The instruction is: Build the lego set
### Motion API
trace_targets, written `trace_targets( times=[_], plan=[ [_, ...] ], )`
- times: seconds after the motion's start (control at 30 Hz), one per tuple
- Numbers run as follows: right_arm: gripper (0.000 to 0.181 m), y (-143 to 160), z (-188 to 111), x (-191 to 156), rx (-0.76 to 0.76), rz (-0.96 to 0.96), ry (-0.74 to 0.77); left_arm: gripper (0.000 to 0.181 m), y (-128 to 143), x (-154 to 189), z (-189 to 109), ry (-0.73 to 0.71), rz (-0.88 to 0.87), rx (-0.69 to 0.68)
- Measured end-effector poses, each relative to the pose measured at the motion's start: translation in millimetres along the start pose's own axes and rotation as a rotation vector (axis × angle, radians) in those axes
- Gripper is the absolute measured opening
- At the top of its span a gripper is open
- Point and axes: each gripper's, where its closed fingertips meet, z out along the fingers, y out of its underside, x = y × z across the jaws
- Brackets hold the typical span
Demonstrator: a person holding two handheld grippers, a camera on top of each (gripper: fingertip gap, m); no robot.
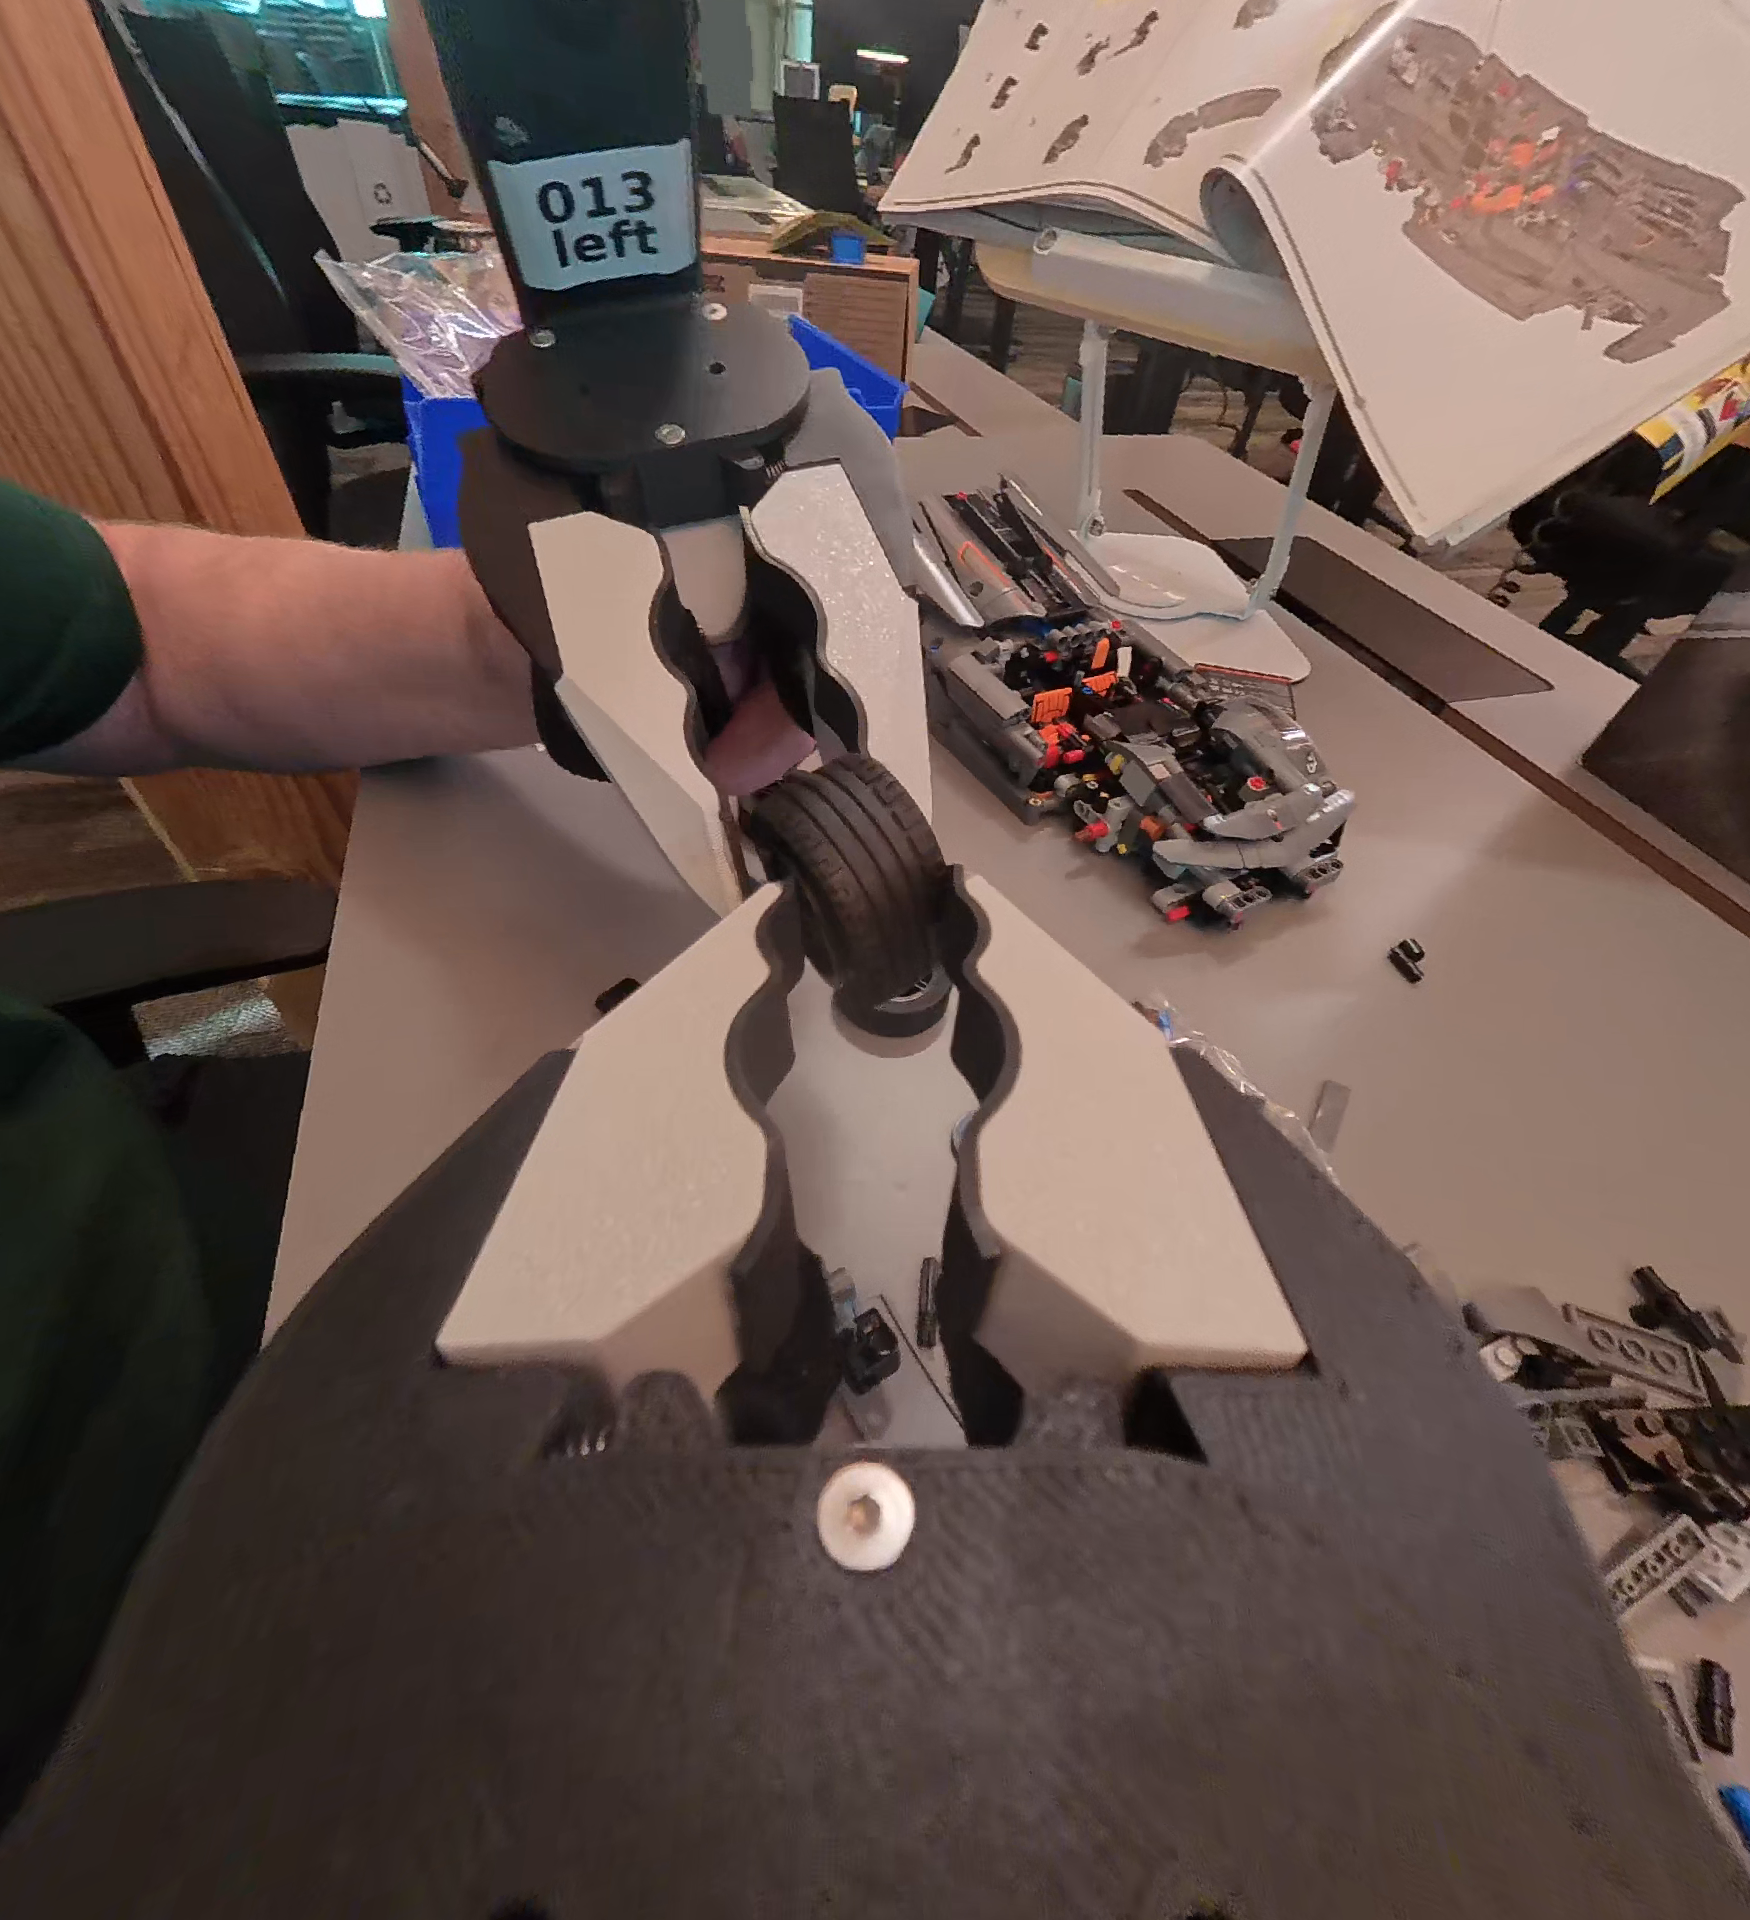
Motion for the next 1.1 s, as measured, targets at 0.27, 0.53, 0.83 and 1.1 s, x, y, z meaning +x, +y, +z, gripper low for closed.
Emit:
trace_targets(
  times=[0.27,0.53,0.83,1.1],
  plan=[
    [0.023,0.2,2.4,7.6,-0.030,0.012,0.083,0.024,2.8,-8.1,0.1,-0.090,0.049,-0.019],
    [0.023,1.9,7.2,17.1,-0.048,0.078,0.146,0.024,9.5,-21.6,0.5,-0.234,0.134,-0.087],
    [0.029,-17.9,-1.4,9.2,0.075,0.041,0.030,0.021,-11.5,-10.1,-6.5,0.014,-0.095,0.110],
    [0.027,-28.0,-14.3,-6.9,0.181,0.145,-0.185,0.022,-30.2,3.4,-16.7,0.203,-0.220,0.265]
  ],
)
